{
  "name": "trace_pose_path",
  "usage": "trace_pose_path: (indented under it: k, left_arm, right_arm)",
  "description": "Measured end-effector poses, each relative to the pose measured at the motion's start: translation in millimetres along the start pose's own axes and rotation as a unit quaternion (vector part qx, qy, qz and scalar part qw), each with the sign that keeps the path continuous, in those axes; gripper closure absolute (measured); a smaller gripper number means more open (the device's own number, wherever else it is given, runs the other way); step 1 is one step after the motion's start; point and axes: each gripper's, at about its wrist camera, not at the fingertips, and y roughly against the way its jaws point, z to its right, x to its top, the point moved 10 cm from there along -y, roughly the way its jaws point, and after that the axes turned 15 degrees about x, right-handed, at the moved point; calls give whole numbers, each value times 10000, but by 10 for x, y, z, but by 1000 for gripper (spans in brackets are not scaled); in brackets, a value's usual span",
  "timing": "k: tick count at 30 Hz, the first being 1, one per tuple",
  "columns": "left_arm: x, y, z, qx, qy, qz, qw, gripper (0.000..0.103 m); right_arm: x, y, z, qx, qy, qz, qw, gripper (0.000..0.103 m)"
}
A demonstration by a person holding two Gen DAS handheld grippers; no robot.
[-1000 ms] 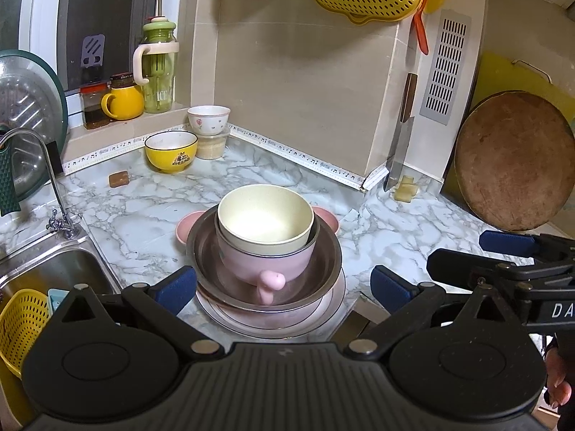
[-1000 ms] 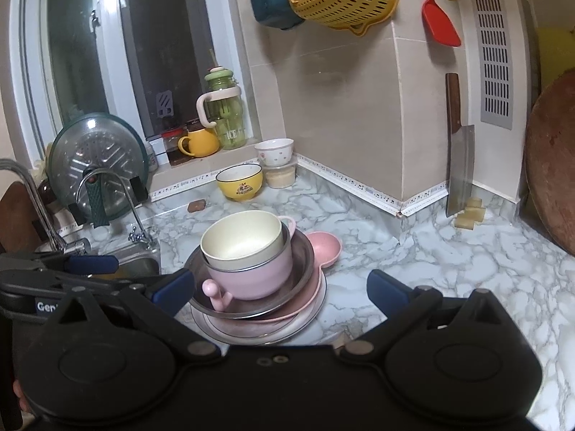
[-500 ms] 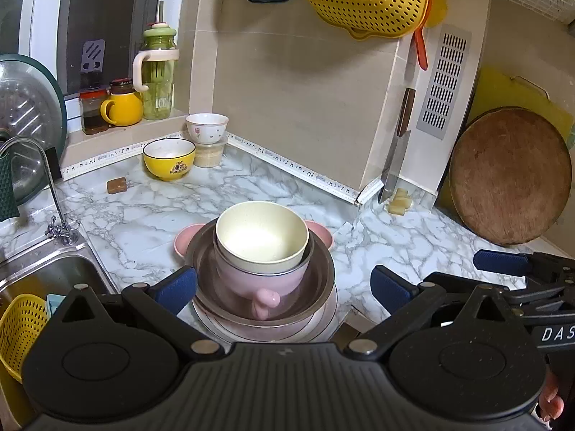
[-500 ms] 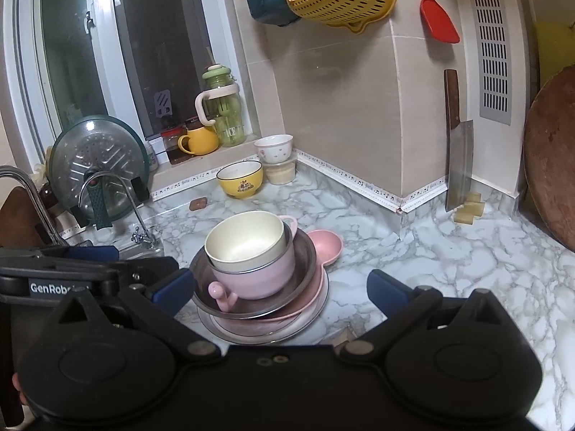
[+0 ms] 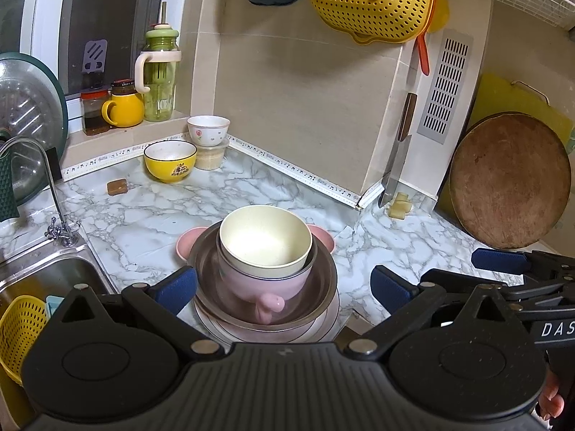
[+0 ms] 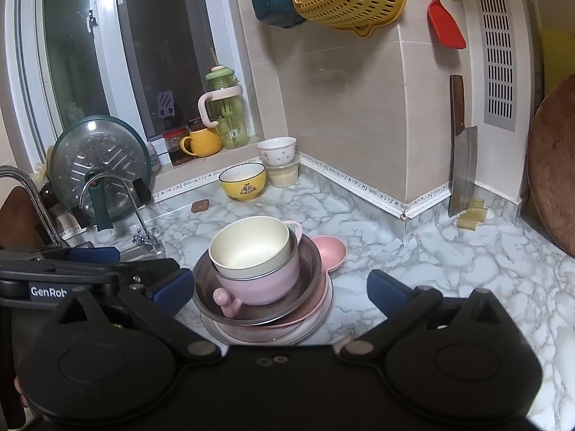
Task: Organize plates and bowls
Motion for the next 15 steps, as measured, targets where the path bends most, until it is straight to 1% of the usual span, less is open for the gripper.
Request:
trace_pose_path:
  k: [15]
  left_arm:
    - [-12, -164, 55, -13, -51, -206, 9998, 0]
  right_arm:
    - [-34, -67, 106, -56, -53, -127, 9999, 0]
